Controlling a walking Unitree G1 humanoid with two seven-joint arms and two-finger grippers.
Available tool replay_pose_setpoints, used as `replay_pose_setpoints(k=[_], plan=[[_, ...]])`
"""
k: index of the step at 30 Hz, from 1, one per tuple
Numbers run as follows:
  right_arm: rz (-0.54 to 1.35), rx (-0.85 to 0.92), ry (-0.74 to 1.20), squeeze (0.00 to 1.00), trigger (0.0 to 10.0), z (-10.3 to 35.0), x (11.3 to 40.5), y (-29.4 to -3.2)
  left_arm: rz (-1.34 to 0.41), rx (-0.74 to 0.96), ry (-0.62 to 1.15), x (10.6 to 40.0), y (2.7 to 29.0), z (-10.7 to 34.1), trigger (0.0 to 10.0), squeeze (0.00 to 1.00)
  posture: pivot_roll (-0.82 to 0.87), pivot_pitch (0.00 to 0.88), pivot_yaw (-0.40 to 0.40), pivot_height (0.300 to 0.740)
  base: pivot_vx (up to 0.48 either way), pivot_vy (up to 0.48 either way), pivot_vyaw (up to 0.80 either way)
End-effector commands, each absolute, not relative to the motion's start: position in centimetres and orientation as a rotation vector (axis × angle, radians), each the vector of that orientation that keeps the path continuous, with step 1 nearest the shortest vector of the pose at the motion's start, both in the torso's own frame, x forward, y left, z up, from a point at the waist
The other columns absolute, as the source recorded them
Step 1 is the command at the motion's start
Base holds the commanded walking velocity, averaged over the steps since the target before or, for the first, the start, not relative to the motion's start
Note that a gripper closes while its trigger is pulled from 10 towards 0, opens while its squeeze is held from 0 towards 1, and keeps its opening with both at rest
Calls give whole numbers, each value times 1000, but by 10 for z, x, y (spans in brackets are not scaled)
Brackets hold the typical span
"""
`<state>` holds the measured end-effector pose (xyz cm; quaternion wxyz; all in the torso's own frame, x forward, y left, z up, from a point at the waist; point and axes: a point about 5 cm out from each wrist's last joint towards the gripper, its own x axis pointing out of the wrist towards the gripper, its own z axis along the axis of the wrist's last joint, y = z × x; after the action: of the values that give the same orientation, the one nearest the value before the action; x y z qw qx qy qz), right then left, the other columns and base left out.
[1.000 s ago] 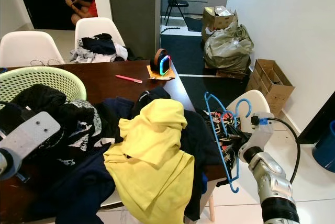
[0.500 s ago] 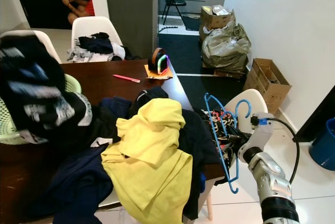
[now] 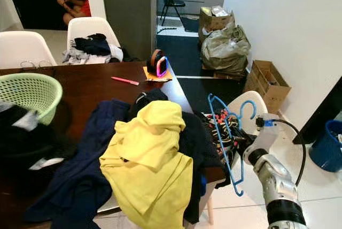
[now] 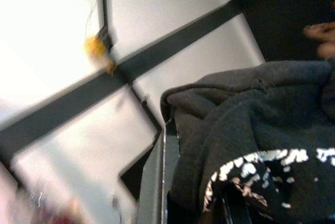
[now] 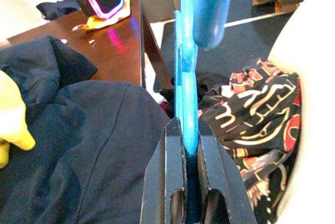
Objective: Hang hanger
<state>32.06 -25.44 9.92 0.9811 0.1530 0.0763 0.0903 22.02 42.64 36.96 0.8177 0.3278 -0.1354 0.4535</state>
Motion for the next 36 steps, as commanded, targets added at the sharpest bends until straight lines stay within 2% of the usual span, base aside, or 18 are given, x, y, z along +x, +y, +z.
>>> replay_pose_setpoints(k=[1,2,9,13,16,19,25,26,27,28,29,30,31,32,35,36], plan=[[167,301,161,0,10000,98,318,-261,1026,696,-369,209,434,385,0,0,65,0,-141,740,0,0,0],[167,293,165,0,10000,99,317,-264,1035,634,-420,210,439,396,0,0,61,0,-147,740,0,0,0],[167,275,170,0,10000,101,316,-267,1024,637,-409,221,444,398,0,0,48,0,-153,740,0,0,0],[164,258,177,0,10000,102,312,-274,921,475,-301,252,450,353,0,0,18,0,-160,740,0,0,0],[162,254,178,0,10000,103,311,-276,871,433,-317,262,444,350,0,0,3,0,-158,740,0,0,0],[160,247,179,0,10000,104,308,-279,771,465,-452,280,418,381,0,0,4,0,-158,740,0,0,0],[159,246,181,0,10000,104,307,-279,714,492,-521,291,401,405,0,0,1,0,-156,740,0,0,0],[160,247,181,0,10000,104,307,-279,679,495,-539,297,394,411,0,0,3,0,-153,740,0,0,0],[160,250,182,0,10000,104,306,-279,534,508,-548,314,371,415,0,0,11,0,-153,740,0,0,0],[160,250,182,0,10000,104,306,-279,534,508,-548,314,371,415,0,0,11,0,-153,740,0,0,0],[159,251,181,0,10000,104,306,-279,446,553,-528,327,354,411,0,0,8,0,-150,740,0,0,0],[159,251,181,0,10000,104,306,-279,446,553,-528,327,354,411,0,0,8,0,-150,740,0,0,0],[159,251,181,0,10000,105,306,-279,378,589,-502,337,341,404,0,0,7,0,-149,740,0,0,0],[159,249,180,0,10000,105,305,-278,314,597,-415,351,330,384,0,0,5,0,-146,740,0,0,0],[159,249,180,0,10000,105,305,-278,314,597,-415,351,330,384,0,0,5,0,-146,740,0,0,0],[159,248,180,0,10000,105,305,-278,257,610,-283,364,324,356,1412,0,2,0,-143,740,0,0,0]])
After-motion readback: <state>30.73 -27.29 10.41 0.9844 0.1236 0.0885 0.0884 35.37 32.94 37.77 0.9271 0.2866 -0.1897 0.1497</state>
